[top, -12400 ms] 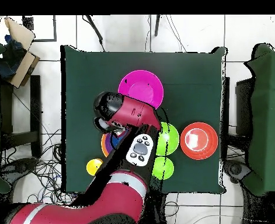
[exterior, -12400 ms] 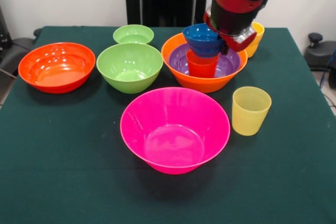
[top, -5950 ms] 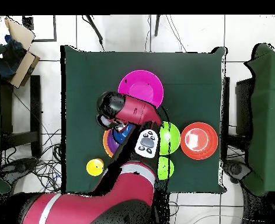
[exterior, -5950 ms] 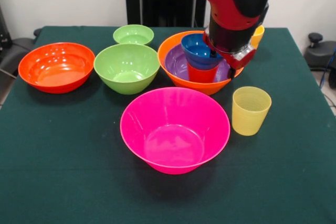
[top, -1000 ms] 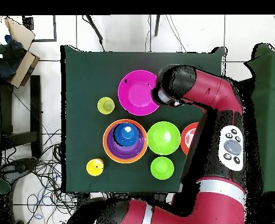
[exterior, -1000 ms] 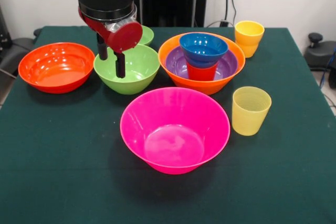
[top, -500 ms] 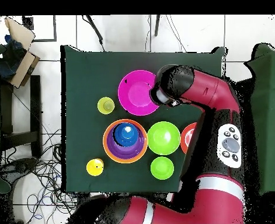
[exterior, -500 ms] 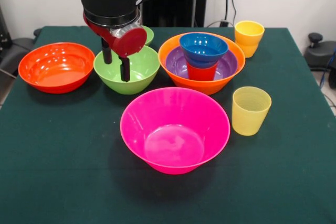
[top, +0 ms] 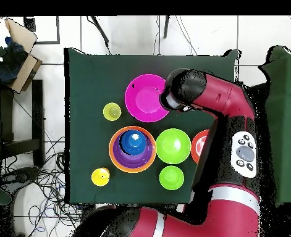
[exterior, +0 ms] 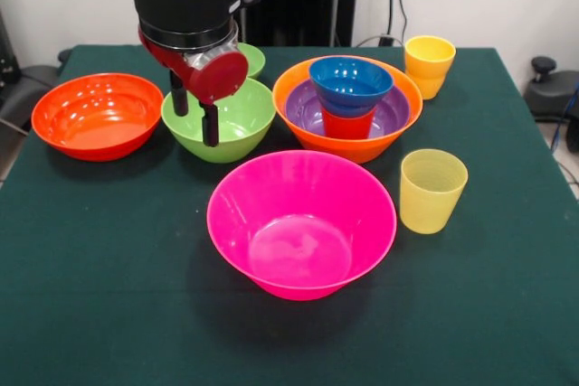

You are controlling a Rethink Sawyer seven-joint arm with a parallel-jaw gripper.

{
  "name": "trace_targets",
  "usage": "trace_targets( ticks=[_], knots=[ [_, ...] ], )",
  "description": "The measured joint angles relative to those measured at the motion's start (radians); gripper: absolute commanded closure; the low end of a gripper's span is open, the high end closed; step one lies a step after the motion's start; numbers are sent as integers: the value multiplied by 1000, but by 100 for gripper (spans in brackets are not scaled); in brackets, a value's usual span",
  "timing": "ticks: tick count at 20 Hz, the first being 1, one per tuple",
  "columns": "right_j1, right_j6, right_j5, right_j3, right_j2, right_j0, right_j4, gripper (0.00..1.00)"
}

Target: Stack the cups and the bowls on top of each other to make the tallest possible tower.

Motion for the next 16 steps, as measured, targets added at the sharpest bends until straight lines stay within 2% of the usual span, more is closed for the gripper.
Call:
trace_targets(
  ticks=[7,13,16],
  knots=[
    [0,0,-72,30,0,0,1,0],
    [1,0,-166,104,0,0,1,0],
    [3,0,-180,131,0,0,2,0]
  ],
)
